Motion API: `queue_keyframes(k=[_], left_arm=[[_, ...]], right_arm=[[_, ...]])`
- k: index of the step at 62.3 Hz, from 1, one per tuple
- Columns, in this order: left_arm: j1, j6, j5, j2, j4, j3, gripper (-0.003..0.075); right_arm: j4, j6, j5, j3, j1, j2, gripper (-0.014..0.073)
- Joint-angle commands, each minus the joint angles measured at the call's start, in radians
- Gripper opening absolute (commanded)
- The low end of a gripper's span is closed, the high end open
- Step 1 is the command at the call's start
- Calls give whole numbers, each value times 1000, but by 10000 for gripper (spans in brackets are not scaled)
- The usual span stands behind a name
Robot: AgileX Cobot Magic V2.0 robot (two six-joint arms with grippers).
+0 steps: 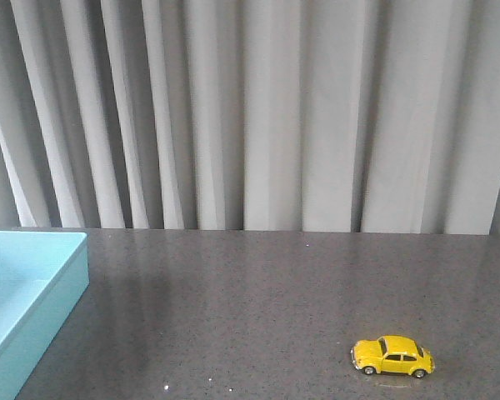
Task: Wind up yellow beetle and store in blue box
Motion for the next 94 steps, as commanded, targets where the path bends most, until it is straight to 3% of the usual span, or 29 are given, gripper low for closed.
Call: queue_keyframes(k=[1, 13, 25, 48, 57, 65, 72, 79, 94], left_arm=[[-2, -2, 28, 123, -1, -108, -5], [-2, -2, 139, 323, -1, -171, -5], [-2, -2, 214, 428, -2, -171, -5], [-2, -2, 213, 481, 12, -171, 8], [-2, -2, 205, 481, 56, -171, 125], [-2, -2, 205, 481, 55, -171, 327], [-2, -3, 205, 481, 47, -171, 479], [-2, -4, 205, 481, 47, -171, 555], [-2, -4, 205, 481, 47, -171, 560]], right_arm=[[-11, -11, -10, -100, -6, 104, -7], [-11, -12, 59, -164, -6, 295, -7], [-11, -12, 241, -164, -6, 415, -7], [-13, -15, 318, -164, -6, 520, 18], [-14, -54, 313, -164, -5, 526, 176], [-14, -56, 310, -164, -5, 526, 391], [-8, -53, 317, -164, -5, 526, 529], [60, -38, 324, -164, -5, 526, 581], [118, -106, 356, -247, -5, 560, 579]])
